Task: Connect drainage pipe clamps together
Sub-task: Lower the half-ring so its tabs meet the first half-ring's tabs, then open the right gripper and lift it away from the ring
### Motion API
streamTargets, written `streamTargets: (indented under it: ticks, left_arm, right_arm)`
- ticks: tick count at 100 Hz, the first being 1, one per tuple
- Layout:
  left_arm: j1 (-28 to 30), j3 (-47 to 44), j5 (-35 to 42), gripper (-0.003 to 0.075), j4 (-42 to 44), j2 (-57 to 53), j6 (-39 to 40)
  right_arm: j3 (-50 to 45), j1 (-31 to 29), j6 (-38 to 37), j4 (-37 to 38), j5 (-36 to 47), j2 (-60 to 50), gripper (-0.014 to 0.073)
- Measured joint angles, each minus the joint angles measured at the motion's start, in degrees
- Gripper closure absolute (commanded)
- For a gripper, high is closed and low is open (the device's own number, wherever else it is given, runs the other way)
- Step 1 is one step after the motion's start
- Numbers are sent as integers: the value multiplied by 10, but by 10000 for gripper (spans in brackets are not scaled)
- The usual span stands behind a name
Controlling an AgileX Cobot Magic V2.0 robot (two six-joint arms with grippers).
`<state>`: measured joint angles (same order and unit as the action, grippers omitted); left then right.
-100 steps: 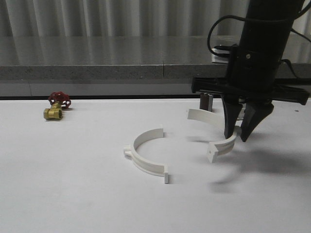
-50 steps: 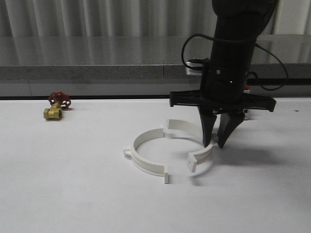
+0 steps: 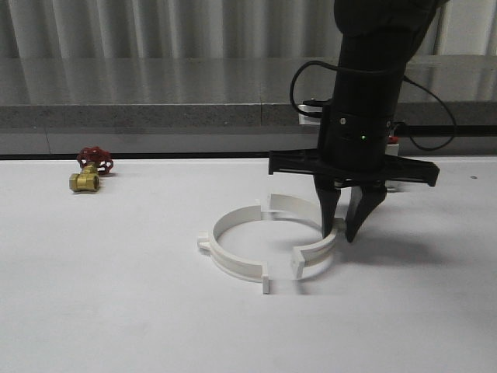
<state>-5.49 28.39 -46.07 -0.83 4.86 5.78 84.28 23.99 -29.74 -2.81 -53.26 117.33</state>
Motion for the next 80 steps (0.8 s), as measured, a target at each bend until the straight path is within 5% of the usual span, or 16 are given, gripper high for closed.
streamTargets:
  ticks: [69, 80]
  left_arm:
    - [0, 0, 0, 740, 0, 0, 0]
    - [0, 0, 0, 740, 0, 0, 0]
  right_arm:
    - [1, 21, -96, 10, 6, 17, 514]
    - [1, 21, -101, 10, 11, 17, 424]
